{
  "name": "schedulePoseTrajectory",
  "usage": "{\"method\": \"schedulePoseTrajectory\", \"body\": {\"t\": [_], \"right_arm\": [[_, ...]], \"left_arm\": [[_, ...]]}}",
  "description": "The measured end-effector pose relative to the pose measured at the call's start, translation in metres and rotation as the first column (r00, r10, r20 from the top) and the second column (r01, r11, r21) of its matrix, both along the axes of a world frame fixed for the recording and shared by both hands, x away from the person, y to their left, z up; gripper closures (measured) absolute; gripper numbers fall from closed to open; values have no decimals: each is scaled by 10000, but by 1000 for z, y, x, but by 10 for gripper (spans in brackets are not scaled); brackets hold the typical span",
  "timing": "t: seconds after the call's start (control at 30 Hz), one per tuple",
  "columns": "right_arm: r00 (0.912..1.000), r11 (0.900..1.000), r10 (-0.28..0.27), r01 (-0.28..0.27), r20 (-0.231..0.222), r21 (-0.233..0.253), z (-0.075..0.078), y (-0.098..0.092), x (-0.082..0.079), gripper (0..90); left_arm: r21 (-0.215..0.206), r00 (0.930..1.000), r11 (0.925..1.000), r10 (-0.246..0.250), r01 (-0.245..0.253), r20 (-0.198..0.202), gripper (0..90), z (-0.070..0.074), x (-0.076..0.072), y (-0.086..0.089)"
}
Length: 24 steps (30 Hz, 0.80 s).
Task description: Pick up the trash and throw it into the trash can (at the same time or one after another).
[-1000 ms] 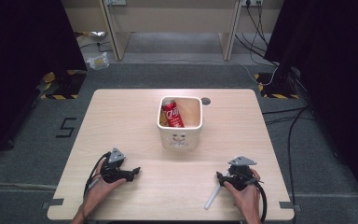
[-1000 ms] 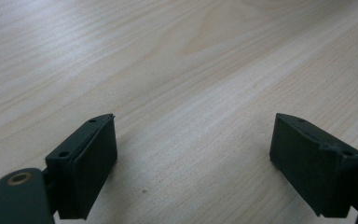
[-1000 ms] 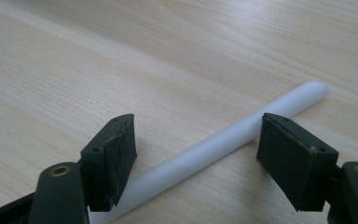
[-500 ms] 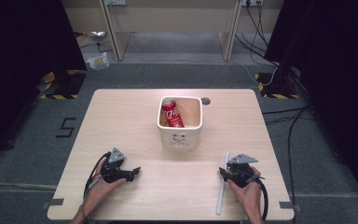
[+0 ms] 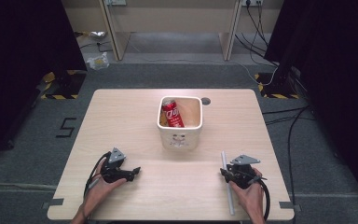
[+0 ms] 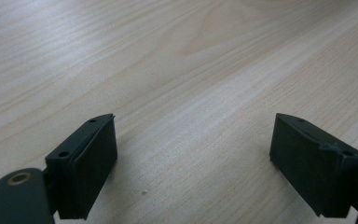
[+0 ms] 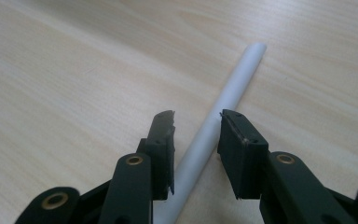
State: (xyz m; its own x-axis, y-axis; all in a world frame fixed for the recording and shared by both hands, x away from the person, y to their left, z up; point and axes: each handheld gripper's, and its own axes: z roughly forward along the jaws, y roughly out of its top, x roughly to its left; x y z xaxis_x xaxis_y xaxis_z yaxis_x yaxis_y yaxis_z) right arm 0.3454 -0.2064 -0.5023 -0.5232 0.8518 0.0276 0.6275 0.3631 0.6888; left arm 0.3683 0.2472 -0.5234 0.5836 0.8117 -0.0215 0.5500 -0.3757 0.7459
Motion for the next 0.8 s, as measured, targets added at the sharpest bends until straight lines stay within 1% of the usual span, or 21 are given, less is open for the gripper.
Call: {"method": "schedulePoseTrajectory", "body": {"t": [0.03,0.1,0.13,0.2,0.33,0.4,0.5,0.63,0.67,0.7,0.8], "right_arm": [[10000,10000,24,-25,-48,-40,-2,-1,-1,656],[10000,9999,-30,30,1,-117,-2,-1,-3,665],[10000,9998,-21,21,-21,-201,-2,-1,-5,692],[10000,9998,21,-21,-19,-194,-2,-1,-5,698],[9999,9998,154,-154,20,-85,-3,-3,-5,788],[9998,9998,213,-213,66,34,-3,-4,-5,794],[9997,9997,252,-252,54,38,-3,-5,-4,795],[9998,9998,179,-179,107,15,-3,-8,-2,798],[9998,9999,133,-135,140,96,-2,-8,-1,798],[9996,9995,93,-101,260,296,3,-12,-2,798],[9984,9995,91,-107,566,290,12,-14,-1,799]], "left_arm": [[2,10000,10000,-1,1,0,140,0,0,0],[1,10000,10000,1,-1,-1,140,0,0,0],[0,10000,10000,0,0,1,140,0,0,0],[2,10000,10000,-2,2,1,140,0,0,0],[1,10000,10000,-1,1,0,140,0,0,0],[0,10000,10000,-1,1,-1,140,0,0,0],[1,10000,10000,-2,2,-1,140,0,0,0],[-2,10000,10000,0,0,0,140,0,0,0],[-1,10000,10000,-1,1,-1,140,0,0,0],[7,10000,10000,-4,4,3,140,0,0,0],[7,10000,10000,-1,1,2,140,0,0,0]]}}
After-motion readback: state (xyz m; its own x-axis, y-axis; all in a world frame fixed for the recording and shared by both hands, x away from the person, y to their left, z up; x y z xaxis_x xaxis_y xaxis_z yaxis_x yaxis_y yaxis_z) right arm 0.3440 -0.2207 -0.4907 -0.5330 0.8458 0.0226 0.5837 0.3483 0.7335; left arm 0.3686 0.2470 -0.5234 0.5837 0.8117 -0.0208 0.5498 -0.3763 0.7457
